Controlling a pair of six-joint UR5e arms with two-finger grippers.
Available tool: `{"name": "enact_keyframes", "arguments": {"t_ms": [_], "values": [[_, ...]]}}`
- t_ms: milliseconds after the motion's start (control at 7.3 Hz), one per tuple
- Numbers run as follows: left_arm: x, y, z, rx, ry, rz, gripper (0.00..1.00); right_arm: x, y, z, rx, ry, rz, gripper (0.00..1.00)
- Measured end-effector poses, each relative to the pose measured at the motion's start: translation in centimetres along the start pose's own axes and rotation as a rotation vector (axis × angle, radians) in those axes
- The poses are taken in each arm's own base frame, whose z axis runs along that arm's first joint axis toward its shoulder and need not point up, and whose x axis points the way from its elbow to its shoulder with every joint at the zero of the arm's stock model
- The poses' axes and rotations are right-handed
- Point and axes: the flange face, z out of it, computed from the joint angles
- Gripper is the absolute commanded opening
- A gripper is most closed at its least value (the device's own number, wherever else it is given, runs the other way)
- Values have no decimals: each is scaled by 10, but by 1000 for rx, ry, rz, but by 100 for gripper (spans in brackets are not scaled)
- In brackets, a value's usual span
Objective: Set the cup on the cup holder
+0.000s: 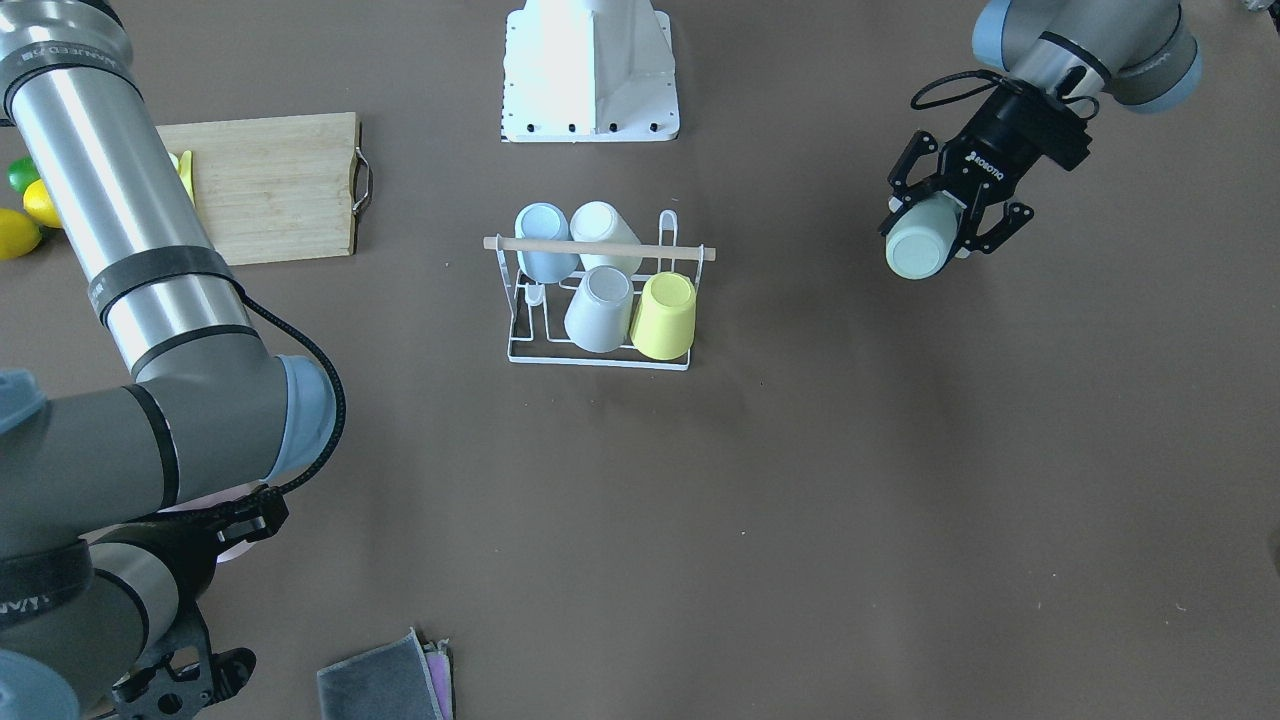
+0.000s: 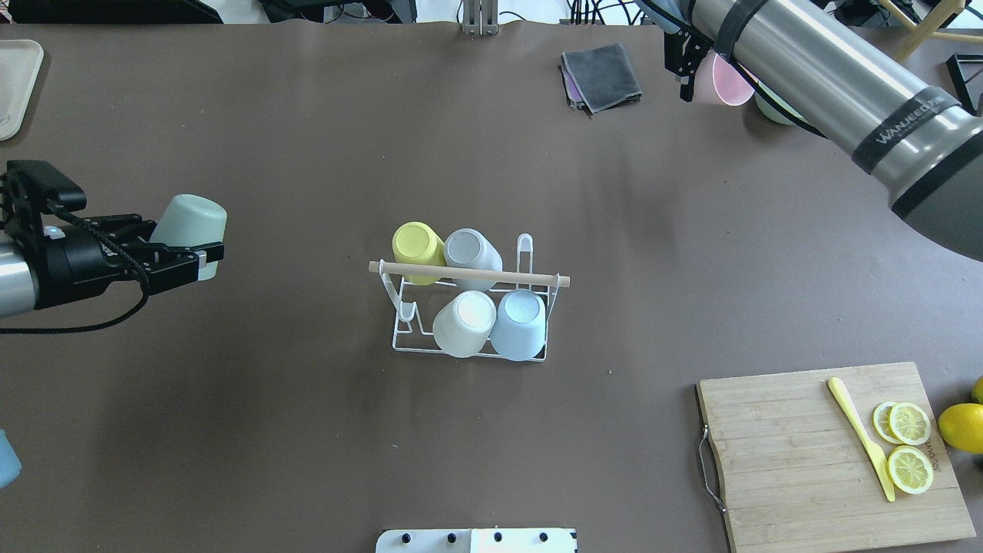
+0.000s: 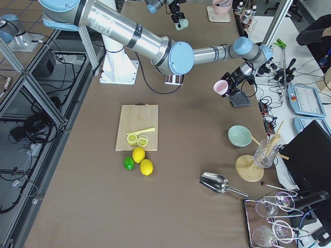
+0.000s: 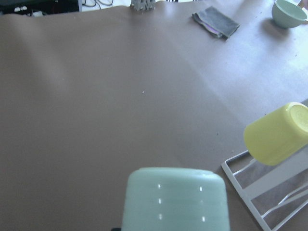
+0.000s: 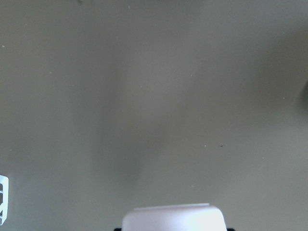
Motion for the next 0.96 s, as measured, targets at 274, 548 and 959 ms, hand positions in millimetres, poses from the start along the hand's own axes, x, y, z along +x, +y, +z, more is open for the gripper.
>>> {"name": "enact_keyframes", "arguments": {"t_ms": [274, 548, 959], "values": [[42, -3, 7, 191, 20, 25, 13, -15, 26, -2, 93, 18, 1, 0], [115, 6, 36, 333, 11, 92, 16, -26, 52, 12, 239, 0, -19, 0], [196, 28, 54, 430, -46, 194, 20, -47, 74, 27, 505, -79, -87, 0]]}}
